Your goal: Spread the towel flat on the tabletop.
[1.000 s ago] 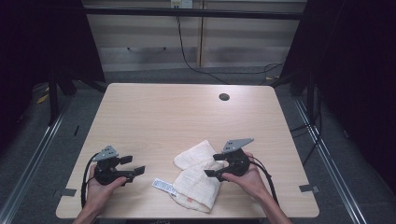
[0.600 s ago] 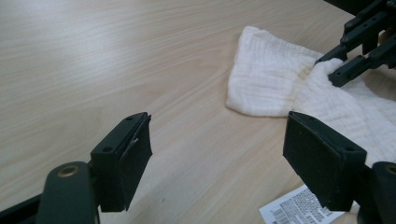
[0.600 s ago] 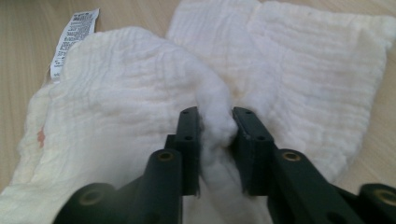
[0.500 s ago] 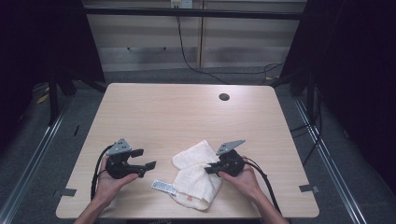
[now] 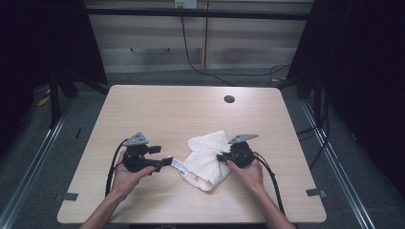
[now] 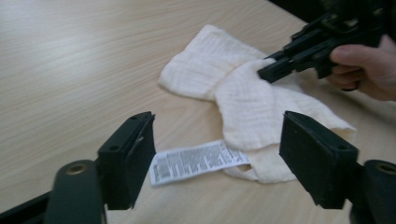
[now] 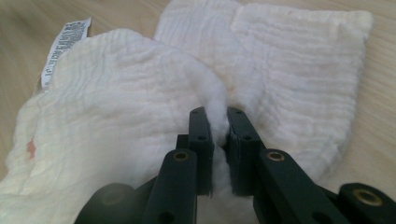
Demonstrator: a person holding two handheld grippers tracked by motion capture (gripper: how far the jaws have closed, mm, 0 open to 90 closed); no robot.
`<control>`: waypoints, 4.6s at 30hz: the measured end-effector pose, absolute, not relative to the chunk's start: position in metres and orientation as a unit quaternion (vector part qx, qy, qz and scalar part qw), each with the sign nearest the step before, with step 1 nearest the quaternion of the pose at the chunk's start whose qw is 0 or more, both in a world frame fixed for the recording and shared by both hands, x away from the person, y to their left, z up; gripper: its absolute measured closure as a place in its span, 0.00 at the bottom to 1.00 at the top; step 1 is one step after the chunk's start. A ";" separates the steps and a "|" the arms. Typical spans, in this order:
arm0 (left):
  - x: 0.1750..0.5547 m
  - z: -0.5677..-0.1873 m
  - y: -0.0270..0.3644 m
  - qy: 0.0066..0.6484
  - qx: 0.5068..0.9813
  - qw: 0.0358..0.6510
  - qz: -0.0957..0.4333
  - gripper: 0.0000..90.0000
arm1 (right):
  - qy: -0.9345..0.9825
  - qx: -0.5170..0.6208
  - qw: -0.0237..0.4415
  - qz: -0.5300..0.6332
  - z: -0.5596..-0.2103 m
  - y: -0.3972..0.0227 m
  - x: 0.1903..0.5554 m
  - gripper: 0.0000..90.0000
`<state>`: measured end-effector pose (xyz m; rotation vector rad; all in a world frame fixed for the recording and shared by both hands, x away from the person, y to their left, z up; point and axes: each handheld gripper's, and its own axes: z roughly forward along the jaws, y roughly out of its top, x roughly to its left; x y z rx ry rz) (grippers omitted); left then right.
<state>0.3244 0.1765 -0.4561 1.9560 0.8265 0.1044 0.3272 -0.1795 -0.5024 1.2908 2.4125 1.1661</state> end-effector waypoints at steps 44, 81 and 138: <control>0.343 -0.506 0.125 0.271 0.865 0.423 -0.013 0.66 | 0.778 0.427 0.088 0.452 -0.480 -0.233 0.275 0.50; 0.347 -0.425 0.167 0.281 0.803 0.525 0.036 0.99 | 0.779 0.430 0.077 0.449 -0.479 -0.231 0.273 0.46; 0.334 -0.498 0.233 0.346 0.827 0.442 0.029 0.98 | 0.825 0.380 0.079 0.412 -0.484 -0.170 0.382 0.59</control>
